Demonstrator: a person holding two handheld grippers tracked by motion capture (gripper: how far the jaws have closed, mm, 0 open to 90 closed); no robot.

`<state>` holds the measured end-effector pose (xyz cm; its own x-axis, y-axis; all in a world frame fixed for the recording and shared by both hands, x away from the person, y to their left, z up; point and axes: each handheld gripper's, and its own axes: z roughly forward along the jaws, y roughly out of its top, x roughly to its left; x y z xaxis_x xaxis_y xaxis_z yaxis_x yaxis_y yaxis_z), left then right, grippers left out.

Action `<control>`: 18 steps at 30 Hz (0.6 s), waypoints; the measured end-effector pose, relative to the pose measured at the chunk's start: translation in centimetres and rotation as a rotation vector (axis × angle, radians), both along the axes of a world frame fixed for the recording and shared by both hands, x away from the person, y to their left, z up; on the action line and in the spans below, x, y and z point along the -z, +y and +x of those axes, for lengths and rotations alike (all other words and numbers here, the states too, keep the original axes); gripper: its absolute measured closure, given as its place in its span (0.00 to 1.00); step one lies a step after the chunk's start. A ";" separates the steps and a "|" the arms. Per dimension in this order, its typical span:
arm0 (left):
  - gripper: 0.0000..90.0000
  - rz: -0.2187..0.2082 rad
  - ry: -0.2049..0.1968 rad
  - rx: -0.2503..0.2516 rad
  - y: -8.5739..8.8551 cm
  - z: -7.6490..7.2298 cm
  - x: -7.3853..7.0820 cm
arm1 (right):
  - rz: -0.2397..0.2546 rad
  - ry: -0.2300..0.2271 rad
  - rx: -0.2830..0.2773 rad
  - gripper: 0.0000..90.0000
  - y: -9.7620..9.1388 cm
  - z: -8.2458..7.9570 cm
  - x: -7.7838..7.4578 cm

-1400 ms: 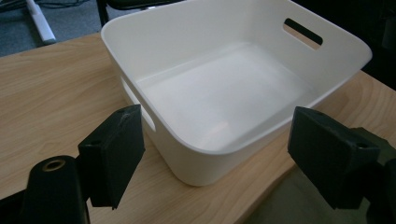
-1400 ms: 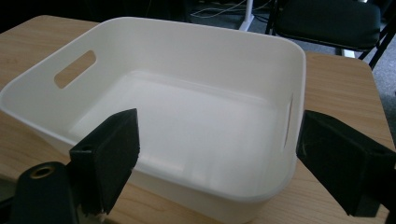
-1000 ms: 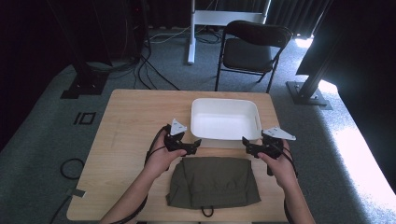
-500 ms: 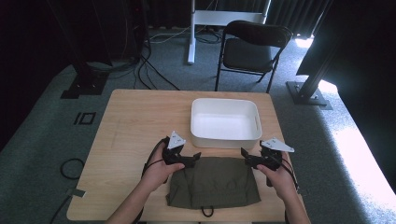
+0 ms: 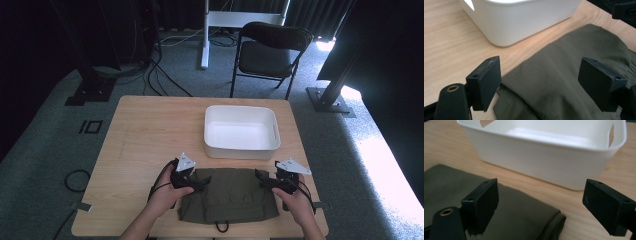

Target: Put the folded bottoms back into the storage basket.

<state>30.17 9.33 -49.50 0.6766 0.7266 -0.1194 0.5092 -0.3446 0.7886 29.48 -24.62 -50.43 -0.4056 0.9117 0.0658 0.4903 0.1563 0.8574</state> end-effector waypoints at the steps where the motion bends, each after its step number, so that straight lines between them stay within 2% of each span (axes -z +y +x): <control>1: 0.22 0.005 0.002 0.001 0.0 -0.2 0.2 | -0.001 0.010 -0.002 0.15 0.1 -0.1 0.2; 2: 0.22 0.005 0.002 0.001 0.0 -0.2 0.2 | 0.003 0.018 -0.005 0.15 0.1 -0.2 0.5; 3: 0.21 0.022 -0.004 -0.002 0.0 -0.4 0.5 | -0.001 0.021 -0.004 0.15 0.2 -0.4 0.7; 8: 0.20 0.018 0.006 -0.016 0.1 -0.9 1.2 | -0.005 0.040 0.005 0.15 0.2 -0.9 1.8; 13: 0.20 0.046 0.044 -0.033 0.2 -1.2 2.2 | -0.003 0.079 0.016 0.15 0.2 -1.6 3.2; 18: 0.20 0.063 0.078 -0.040 -0.1 -1.5 3.0 | -0.010 0.096 0.021 0.15 0.1 -1.9 4.0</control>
